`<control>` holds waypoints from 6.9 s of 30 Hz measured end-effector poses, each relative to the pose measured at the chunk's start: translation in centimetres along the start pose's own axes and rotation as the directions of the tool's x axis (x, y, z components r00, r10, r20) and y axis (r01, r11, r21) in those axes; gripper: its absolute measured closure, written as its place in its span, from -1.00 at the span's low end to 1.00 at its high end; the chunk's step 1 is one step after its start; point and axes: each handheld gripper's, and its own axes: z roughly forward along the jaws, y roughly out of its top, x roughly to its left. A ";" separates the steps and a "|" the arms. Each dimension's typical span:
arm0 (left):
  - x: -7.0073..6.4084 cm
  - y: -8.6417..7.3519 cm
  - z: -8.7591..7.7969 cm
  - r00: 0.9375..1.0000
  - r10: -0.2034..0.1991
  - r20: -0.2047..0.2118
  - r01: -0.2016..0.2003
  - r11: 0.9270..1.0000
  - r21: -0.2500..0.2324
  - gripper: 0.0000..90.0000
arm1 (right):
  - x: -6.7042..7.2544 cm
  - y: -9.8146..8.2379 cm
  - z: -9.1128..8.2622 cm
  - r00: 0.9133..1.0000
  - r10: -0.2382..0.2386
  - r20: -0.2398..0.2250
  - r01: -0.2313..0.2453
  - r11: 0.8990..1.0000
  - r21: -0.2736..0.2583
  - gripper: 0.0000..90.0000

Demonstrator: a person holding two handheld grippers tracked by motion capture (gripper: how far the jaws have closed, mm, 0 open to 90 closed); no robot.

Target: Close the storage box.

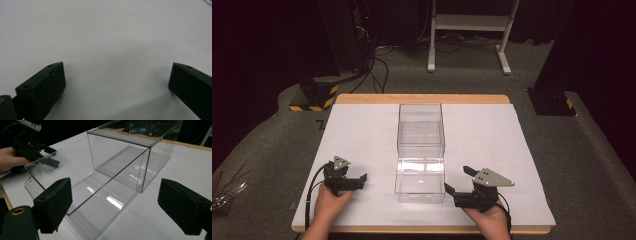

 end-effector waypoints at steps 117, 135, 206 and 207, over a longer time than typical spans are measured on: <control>0.0 0.0 0.0 1.000 0.009 -0.004 -0.009 1.000 0.002 -0.97 | -1.3 -0.3 7.6 0.997 0.035 0.065 -0.037 0.999 0.033 -0.77; 0.0 0.0 0.0 1.000 0.007 -0.005 -0.007 1.000 0.001 -0.97 | -2.1 0.0 8.8 0.995 0.038 0.088 -0.041 0.998 0.037 -0.78; 0.0 0.0 0.0 1.000 0.004 -0.002 -0.004 1.000 0.001 -0.97 | -5.7 1.8 13.8 0.977 0.112 0.183 -0.117 0.993 0.016 -0.75; 0.0 0.0 0.0 1.000 0.004 -0.003 -0.004 1.000 0.001 -0.97 | -5.7 1.8 13.9 0.976 0.113 0.185 -0.118 0.993 0.017 -0.75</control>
